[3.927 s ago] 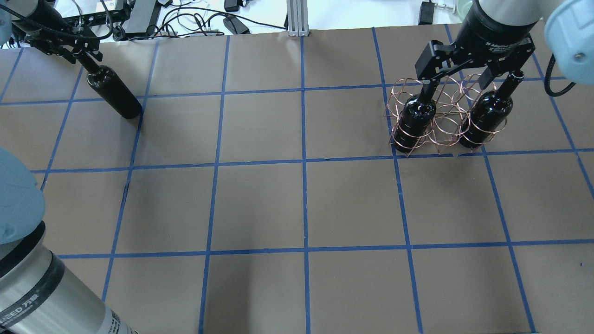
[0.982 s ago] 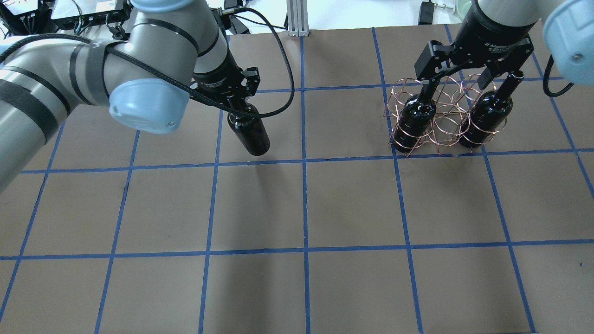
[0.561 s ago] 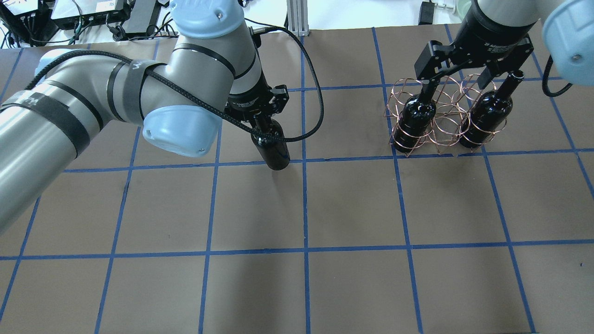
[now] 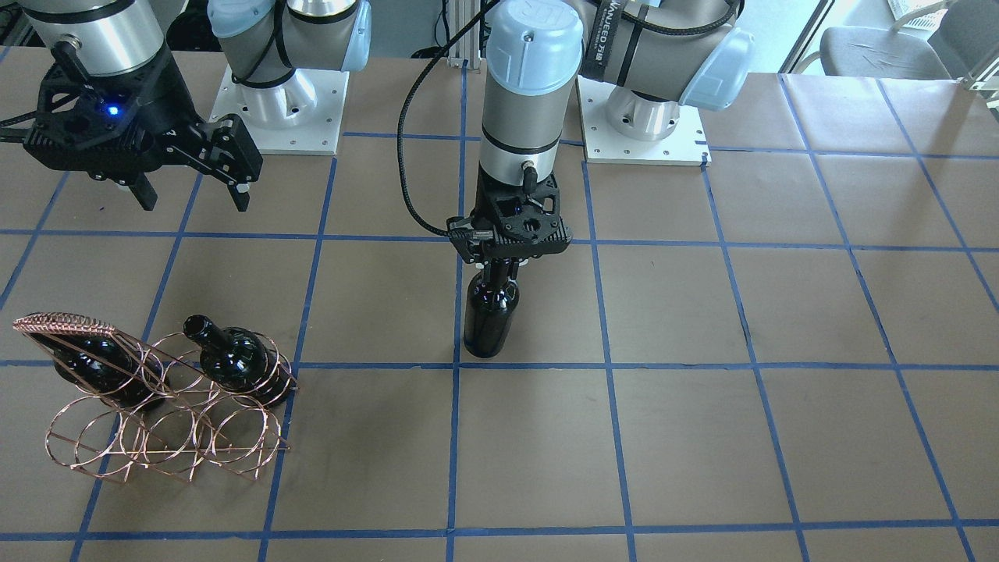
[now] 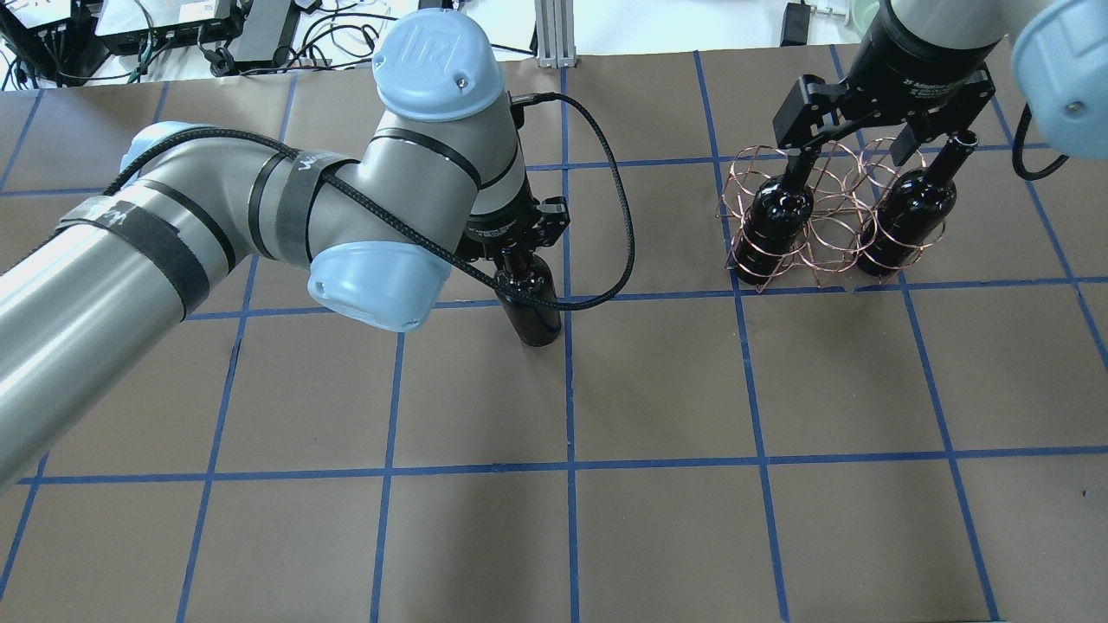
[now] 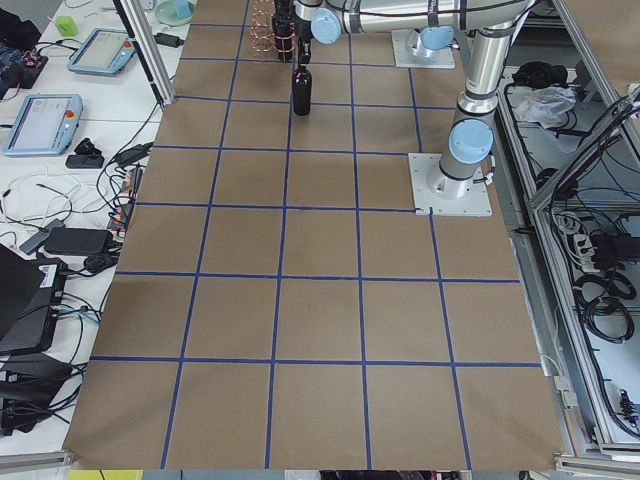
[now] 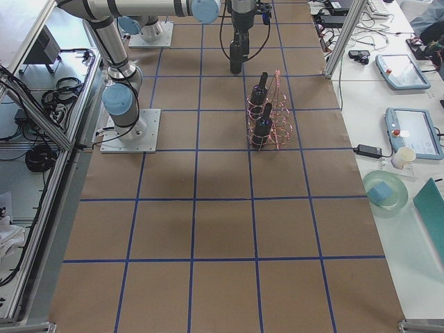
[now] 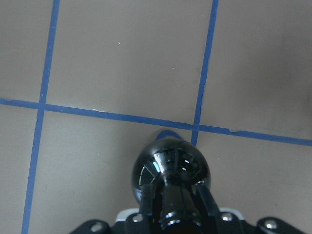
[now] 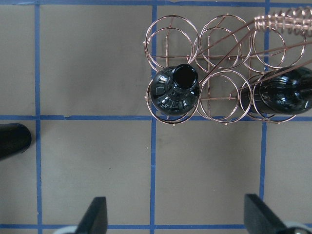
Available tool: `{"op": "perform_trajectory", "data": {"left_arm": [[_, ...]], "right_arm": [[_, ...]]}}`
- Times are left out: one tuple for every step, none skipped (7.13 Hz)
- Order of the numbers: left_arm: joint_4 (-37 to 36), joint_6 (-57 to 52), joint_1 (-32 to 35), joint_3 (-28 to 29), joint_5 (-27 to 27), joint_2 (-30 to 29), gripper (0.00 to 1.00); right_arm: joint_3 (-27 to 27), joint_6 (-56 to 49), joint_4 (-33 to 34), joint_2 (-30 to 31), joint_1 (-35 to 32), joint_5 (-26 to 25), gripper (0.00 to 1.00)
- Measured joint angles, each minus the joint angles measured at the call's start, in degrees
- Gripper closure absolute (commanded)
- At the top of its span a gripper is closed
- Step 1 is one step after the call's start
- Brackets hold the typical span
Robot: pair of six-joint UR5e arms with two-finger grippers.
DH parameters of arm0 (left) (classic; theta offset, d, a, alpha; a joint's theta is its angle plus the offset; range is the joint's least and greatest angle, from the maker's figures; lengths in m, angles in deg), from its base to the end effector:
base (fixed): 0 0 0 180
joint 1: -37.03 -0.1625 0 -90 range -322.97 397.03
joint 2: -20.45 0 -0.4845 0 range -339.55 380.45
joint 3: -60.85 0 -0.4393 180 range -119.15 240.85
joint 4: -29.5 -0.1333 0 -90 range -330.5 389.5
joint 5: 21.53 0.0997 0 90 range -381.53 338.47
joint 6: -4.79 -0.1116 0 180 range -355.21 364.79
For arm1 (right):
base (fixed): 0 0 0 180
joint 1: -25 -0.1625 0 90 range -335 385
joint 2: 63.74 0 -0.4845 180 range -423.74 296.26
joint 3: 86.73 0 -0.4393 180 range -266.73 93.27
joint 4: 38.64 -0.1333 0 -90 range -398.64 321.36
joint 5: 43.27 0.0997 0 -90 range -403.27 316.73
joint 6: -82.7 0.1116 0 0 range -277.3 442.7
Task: Place wine into wine basket
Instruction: 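Carry the bottle toward the table center and set it upright, then open the left gripper and withdraw it while the right gripper moves toward the bottle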
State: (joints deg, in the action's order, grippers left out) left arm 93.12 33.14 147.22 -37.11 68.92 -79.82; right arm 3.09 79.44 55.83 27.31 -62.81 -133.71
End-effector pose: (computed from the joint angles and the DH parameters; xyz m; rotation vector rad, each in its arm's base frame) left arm -0.3376 -0.5345 0.4055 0.2202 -3.0756 0.2052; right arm 0.1117 -0.5453 0.5552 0.0286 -3.1252 0.1548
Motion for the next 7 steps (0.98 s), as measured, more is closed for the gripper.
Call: {"op": "perform_trajectory", "data": {"left_arm": [[0.0, -0.3, 0.1, 0.0, 0.0, 0.0, 0.00], [0.0, -0.7, 0.0, 0.1, 0.1, 0.0, 0.00], [0.2, -1.4, -0.5, 0.4, 0.2, 0.3, 0.00], [1.0, -2.5, -1.8, 1.2, 0.1, 0.9, 0.00], [3.2, -3.1, -4.0, 3.2, -0.1, 1.7, 0.00], [7.3, -3.7, -6.5, 6.4, -0.3, 2.5, 0.00], [11.2, -6.1, -9.5, 9.7, -0.4, 3.1, 0.00]], "right_arm": [[-0.1, 0.1, 0.1, 0.2, 0.0, 0.0, 0.00], [-0.4, 0.3, 0.3, 0.6, 0.0, 0.0, 0.00], [-0.5, 0.4, 0.2, 0.8, -0.1, 0.3, 0.00], [-0.6, 0.2, -0.1, 0.9, -0.3, 2.0, 0.00], [-0.6, 0.0, -1.6, 0.8, -0.5, 4.7, 0.00], [-0.7, -0.1, -4.4, 0.8, -0.3, 6.2, 0.00], [-0.7, -0.3, -5.7, 0.7, -0.1, 6.8, 0.00]]}}
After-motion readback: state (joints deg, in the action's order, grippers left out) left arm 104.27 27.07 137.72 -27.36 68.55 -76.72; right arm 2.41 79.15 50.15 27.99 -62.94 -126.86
